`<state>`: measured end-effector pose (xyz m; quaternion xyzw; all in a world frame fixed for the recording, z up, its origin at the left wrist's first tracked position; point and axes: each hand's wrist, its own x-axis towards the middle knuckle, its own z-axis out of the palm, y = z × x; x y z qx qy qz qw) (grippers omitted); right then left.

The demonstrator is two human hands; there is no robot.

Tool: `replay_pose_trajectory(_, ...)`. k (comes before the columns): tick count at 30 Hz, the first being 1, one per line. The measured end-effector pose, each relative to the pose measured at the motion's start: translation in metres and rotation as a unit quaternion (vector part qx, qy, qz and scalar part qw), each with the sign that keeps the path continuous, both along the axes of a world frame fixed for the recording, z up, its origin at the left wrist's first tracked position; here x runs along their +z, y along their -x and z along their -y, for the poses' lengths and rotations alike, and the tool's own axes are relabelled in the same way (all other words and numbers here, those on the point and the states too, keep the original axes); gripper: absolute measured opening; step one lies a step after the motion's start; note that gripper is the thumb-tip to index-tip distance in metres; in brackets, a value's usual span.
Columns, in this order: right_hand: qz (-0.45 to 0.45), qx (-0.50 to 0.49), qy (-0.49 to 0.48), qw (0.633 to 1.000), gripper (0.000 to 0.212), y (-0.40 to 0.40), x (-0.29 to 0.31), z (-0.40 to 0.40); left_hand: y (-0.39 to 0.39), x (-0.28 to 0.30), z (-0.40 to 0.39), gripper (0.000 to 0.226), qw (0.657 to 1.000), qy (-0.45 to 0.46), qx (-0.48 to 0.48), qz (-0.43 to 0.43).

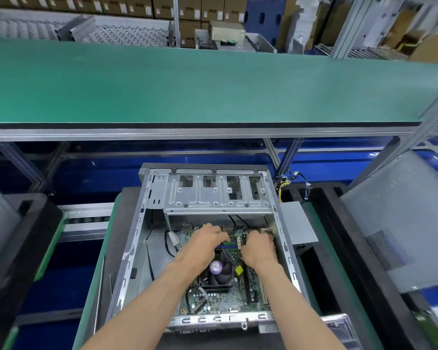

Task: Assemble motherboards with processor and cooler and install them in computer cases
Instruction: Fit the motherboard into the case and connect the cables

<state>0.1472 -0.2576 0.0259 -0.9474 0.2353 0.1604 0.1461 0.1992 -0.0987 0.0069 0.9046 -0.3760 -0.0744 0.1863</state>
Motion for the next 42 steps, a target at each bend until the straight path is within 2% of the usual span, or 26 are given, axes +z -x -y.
replay_pose_trajectory(3, 0.04, -0.014, 0.023, 0.999, 0.01, 0.003, 0.006, 0.003, 0.003, 0.0, 0.0, 0.063, 0.998, 0.024, 0.031, 0.043)
replay_pose_trajectory(6, 0.092, -0.036, 0.015, 0.995, 0.005, 0.004, 0.012, 0.003, 0.005, 0.001, 0.001, 0.064, 0.996, 0.051, 0.045, 0.062)
replay_pose_trajectory(8, 0.127, -0.067, -0.028, 0.989, 0.007, 0.004, 0.014, 0.002, 0.007, 0.005, 0.0, 0.06, 0.997, 0.062, 0.043, 0.035)
replay_pose_trajectory(11, 0.2, -0.105, -0.119, 0.967, 0.026, 0.004, 0.017, 0.0, 0.012, 0.011, -0.006, 0.048, 0.996, 0.059, 0.051, -0.031)
replay_pose_trajectory(13, 0.228, -0.117, -0.162, 0.953, 0.028, 0.004, 0.019, -0.001, 0.014, 0.016, -0.014, 0.037, 0.994, 0.066, 0.057, -0.072)
replay_pose_trajectory(17, 0.242, -0.132, -0.213, 0.937, 0.029, 0.004, 0.018, -0.001, 0.017, 0.029, -0.034, 0.025, 0.982, 0.117, 0.112, -0.095)
replay_pose_trajectory(19, 0.232, -0.133, -0.262, 0.927, 0.03, 0.003, 0.016, 0.0, 0.018, 0.029, -0.038, 0.033, 0.979, 0.13, 0.142, -0.069)
replay_pose_trajectory(21, 0.209, -0.108, -0.299, 0.925, 0.03, 0.003, 0.014, -0.002, 0.019, 0.029, -0.038, 0.041, 0.977, 0.108, 0.176, -0.047)
replay_pose_trajectory(22, 0.198, -0.09, -0.299, 0.929, 0.03, 0.004, 0.014, -0.003, 0.019, 0.028, -0.038, 0.039, 0.978, 0.078, 0.189, -0.034)
replay_pose_trajectory(25, 0.165, -0.051, -0.244, 0.954, 0.029, 0.006, 0.015, -0.006, 0.02, 0.027, -0.041, 0.016, 0.981, 0.011, 0.188, -0.053)
replay_pose_trajectory(27, 0.14, -0.01, -0.114, 0.983, 0.02, 0.008, 0.019, -0.009, 0.023, 0.025, -0.041, 0.04, 0.98, -0.02, 0.181, -0.078)
replay_pose_trajectory(29, 0.138, 0.025, 0.016, 0.99, 0.014, 0.011, 0.022, -0.012, 0.025, 0.024, -0.04, 0.057, 0.981, -0.043, 0.178, -0.066)
replay_pose_trajectory(30, 0.14, 0.033, 0.046, 0.989, 0.018, 0.014, 0.021, -0.015, 0.027, 0.024, -0.038, 0.059, 0.982, -0.051, 0.176, -0.054)
replay_pose_trajectory(34, 0.081, 0.065, 0.064, 0.993, 0.032, 0.018, 0.012, -0.014, 0.036, 0.021, -0.034, 0.057, 0.984, -0.058, 0.17, -0.018)
replay_pose_trajectory(38, 0.075, 0.008, 0.069, 0.995, 0.032, 0.009, 0.016, -0.012, 0.04, 0.018, -0.028, 0.055, 0.985, -0.064, 0.162, 0.01)
replay_pose_trajectory(42, 0.018, -0.022, 0.039, 0.999, 0.036, 0.003, 0.011, -0.007, 0.038, 0.015, -0.03, 0.057, 0.987, -0.052, 0.151, -0.002)
